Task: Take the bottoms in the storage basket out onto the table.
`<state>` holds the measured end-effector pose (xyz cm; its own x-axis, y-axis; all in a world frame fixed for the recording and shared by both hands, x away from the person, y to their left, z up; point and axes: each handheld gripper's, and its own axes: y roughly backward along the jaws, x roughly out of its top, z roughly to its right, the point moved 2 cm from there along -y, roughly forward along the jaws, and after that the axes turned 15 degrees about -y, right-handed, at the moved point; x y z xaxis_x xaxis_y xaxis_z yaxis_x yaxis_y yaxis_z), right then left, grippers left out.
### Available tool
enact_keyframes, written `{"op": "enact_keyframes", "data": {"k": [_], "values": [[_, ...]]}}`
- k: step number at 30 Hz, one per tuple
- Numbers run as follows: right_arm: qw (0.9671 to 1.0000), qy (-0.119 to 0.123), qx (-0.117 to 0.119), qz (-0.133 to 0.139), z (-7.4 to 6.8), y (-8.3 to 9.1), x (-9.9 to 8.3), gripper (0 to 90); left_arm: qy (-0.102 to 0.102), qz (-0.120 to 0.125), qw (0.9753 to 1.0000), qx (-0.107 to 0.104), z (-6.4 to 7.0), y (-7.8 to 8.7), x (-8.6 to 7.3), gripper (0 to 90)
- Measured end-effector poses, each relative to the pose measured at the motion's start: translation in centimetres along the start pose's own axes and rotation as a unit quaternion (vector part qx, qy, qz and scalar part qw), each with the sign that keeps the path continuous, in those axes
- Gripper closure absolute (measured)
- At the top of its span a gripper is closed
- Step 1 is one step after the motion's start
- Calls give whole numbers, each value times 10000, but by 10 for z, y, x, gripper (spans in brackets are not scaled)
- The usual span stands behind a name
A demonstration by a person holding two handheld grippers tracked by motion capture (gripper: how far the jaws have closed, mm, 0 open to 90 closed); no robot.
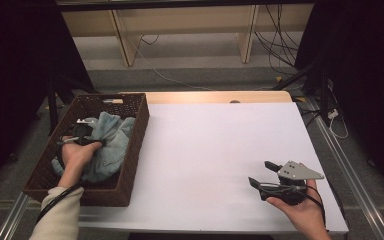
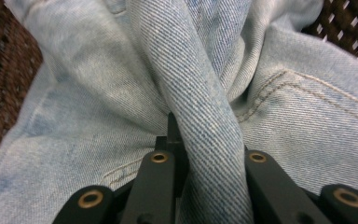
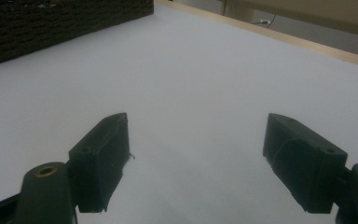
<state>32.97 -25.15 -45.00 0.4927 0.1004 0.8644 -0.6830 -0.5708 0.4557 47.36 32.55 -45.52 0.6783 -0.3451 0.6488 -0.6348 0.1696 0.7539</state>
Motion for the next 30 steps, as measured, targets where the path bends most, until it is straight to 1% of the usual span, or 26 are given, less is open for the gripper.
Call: {"op": "enact_keyframes", "data": {"k": [1,2,3,4,6,8,9,10,11,12,14,15,16,17,18,19,20,21,22,23,24,25,26,27,28,30], "values": [[10000,11,11,-6,0,0,0,235,75,150,9999,-1,0,4,-1,801],[10000,11,11,-6,0,0,0,235,75,150,9999,-1,0,4,-1,801],[10000,-4,6,-2,0,1,0,235,138,292,9995,18,-1,8,-1,801],[10000,-8,2,-3,0,1,0,235,138,292,9995,18,-1,8,-1,801],[10000,2,7,-2,1,1,0,235,108,439,9990,71,-2,14,3,801],[10000,4,22,26,0,0,0,235,69,477,9988,102,-1,16,4,801],[10000,5,13,15,0,1,0,235,28,589,9981,159,1,20,7,801],[10000,5,13,15,0,1,0,235,28,589,9981,159,1,20,7,801],[10000,7,23,24,0,1,1,235,46,713,9973,179,1,22,9,801],[10000,10,23,25,0,1,1,235,46,713,9973,179,1,22,9,801],[10000,7,31,18,0,1,0,235,47,865,9959,267,1,25,10,801],[10000,6,35,15,0,1,0,235,47,865,9959,267,1,25,10,801],[10000,4,40,19,0,1,0,235,132,1004,9944,308,0,28,10,801],[10000,6,48,26,1,1,0,235,157,1077,9935,328,-1,30,11,801],[10000,6,48,26,1,1,0,235,157,1077,9935,328,-1,30,11,801],[10000,-13,52,7,1,1,0,236,144,1136,9928,353,-1,31,12,801],[10000,-13,52,7,1,1,0,236,164,1222,9917,373,-2,33,12,801],[10000,-35,60,13,1,1,0,235,227,1376,9894,413,-2,36,14,801],[10000,-42,62,18,1,1,0,235,227,1376,9894,413,-2,36,14,801],[10000,-42,64,21,1,1,0,235,265,1538,9868,443,-3,40,15,801],[10000,-42,64,21,1,1,0,235,265,1538,9868,443,-3,40,15,801],[10000,-42,64,21,1,1,0,235,366,1725,9834,429,-4,43,16,801],[10000,-43,67,21,1,1,0,235,366,1725,9834,429,-4,43,16,801],[10000,-44,69,19,1,1,0,235,379,1865,9808,435,-4,46,18,800],[10000,-44,69,19,1,1,0,235,379,1865,9808,435,-4,46,18,800],[10000,-47,71,9,1,1,0,235,424,1996,9779,460,-4,48,19,800]]}}
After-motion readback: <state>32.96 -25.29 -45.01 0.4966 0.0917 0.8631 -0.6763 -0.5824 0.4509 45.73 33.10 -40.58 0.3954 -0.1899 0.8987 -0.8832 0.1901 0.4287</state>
